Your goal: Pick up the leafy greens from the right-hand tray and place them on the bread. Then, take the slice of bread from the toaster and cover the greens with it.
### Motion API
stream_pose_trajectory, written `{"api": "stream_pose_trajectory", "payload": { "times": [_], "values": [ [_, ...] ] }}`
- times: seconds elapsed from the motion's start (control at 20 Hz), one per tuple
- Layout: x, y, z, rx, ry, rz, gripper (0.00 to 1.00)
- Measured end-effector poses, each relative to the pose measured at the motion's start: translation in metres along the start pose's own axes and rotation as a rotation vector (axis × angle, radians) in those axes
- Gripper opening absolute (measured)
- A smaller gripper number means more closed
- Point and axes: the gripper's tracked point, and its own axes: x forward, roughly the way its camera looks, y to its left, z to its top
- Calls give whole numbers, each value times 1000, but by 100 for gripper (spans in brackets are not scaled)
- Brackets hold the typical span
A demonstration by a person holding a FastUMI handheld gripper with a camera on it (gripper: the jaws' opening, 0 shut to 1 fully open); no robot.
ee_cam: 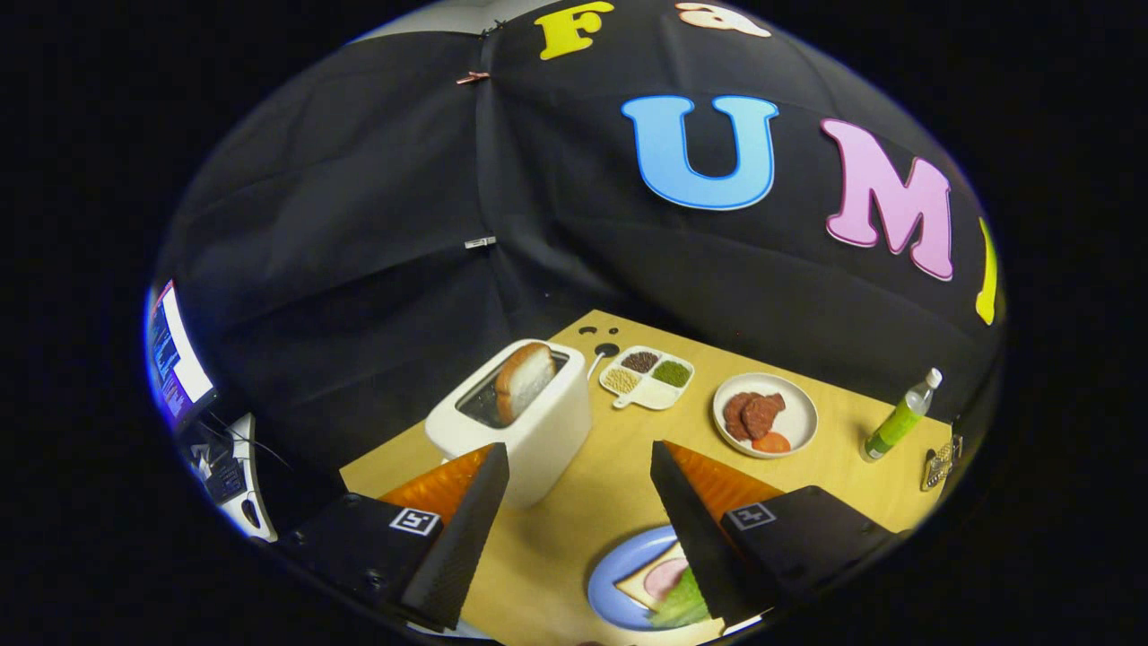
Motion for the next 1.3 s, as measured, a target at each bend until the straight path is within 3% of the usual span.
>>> {"api": "stream_pose_trajectory", "payload": {
  "times": [0.35,0.7,0.9,1.1,1.15,1.3],
  "values": [
    [93,44,12,-36,17,-23,99],
    [156,45,-16,-33,105,-136,97],
    [163,38,-15,33,87,-180,77],
    [165,44,-17,105,115,-151,23],
    [163,44,-17,104,113,-151,18],
    [159,50,-12,94,103,-112,16]
  ]
}}
